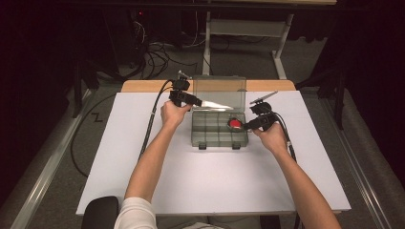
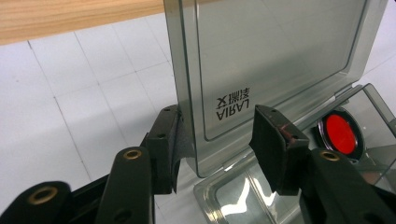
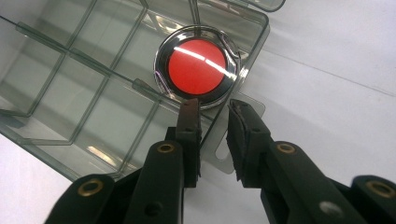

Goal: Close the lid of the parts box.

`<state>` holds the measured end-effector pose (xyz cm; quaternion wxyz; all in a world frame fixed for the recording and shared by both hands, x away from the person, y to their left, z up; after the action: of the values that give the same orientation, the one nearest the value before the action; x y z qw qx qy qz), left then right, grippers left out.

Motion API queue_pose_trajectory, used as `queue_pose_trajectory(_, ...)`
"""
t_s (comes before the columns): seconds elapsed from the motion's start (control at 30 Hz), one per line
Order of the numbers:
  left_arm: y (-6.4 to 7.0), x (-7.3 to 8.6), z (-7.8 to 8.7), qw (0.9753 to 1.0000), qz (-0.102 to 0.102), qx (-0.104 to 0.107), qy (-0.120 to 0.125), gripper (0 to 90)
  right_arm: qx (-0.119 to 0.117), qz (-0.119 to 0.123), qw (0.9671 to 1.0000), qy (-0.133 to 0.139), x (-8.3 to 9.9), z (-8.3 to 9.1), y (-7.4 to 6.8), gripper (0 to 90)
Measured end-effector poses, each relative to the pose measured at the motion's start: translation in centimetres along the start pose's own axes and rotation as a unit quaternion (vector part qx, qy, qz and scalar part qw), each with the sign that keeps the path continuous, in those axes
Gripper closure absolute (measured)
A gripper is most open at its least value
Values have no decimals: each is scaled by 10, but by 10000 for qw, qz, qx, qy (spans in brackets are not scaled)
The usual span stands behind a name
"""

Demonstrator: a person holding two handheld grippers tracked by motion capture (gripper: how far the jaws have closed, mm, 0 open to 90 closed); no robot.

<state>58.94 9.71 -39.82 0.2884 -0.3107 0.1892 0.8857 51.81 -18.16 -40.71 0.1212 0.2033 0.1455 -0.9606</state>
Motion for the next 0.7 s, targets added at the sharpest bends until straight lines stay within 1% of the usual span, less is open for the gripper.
queue_pose_trajectory(0.23,4,-1,5,9998,-195,-73,-35,547,16,9,10000,-15,-1,0,0,766)
queue_pose_trajectory(0.47,7,-1,7,9994,-312,-170,-49,560,30,-5,10000,-43,-1,0,-1,767)
queue_pose_trajectory(0.7,10,-1,11,9989,-409,-214,-97,577,49,6,10000,-47,-1,0,-1,767)
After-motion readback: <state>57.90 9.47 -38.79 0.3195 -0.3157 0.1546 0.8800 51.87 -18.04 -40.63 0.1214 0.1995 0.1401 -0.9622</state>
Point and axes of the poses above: each handheld gripper's, and its own axes: z roughly backward along the jaws, x roughly out of its underside, y roughly to its right, the point moved 3 cm from there along -z, roughly forward along the jaws, and after that the axes turned 14 degrees about -z, right-handed, at the moved point
